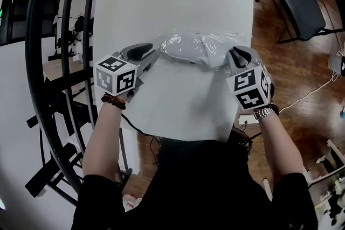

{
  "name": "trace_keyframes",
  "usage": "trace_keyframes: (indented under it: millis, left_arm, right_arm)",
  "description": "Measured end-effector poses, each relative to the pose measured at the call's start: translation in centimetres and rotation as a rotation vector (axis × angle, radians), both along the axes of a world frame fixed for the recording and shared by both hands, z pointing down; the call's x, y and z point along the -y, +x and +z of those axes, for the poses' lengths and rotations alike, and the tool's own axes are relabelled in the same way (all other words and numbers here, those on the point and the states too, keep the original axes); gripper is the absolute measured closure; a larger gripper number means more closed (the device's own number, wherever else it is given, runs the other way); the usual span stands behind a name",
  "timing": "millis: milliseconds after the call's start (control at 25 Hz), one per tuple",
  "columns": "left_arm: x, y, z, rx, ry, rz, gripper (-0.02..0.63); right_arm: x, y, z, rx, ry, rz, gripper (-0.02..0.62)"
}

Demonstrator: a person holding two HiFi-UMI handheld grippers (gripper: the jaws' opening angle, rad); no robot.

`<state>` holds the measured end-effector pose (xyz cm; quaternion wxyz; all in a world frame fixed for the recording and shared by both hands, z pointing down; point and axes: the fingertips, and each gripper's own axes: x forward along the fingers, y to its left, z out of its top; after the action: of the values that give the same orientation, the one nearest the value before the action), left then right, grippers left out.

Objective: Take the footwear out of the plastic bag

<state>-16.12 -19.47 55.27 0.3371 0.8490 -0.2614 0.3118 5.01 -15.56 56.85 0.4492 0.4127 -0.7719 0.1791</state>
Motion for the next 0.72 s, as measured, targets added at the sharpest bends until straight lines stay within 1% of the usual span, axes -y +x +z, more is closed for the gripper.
trace_keyframes:
  millis: [80,200,400,520,600,720]
  left_arm:
    - [-0.4,0.5,0.2,-0.047,-0.052,0.035,0.451]
    - [-0.8,0.9,0.8,-0.103,-0.148,0.06,0.414]
    - [-1.2,1.5,1.6,-0.213,-0.321,0.048,0.4]
    - [-1.6,2.3,1.6,-0.273,-0.405,0.052,0.386]
    - [-1.8,2.5,1.9,-0.277,-0.437,0.055,0.379]
    - [-1.9,2.4,2.6,-0.255,-0.46,0.059,0.377]
  right_arm:
    - [0.1,0.0,0.0,-0.007,0.009,-0.017,0.557]
    - [0.1,0.0,0.0,-0.025,0.031,-0.048,0.557]
    - [0.1,0.1,0.4,-0.068,0.086,-0.109,0.557]
    - [0.1,0.2,0.3,-0.071,0.107,-0.126,0.558]
    - [0.1,0.2,0.3,-0.066,0.115,-0.131,0.558]
    - [0.1,0.2,0.3,-0.057,0.127,-0.136,0.558]
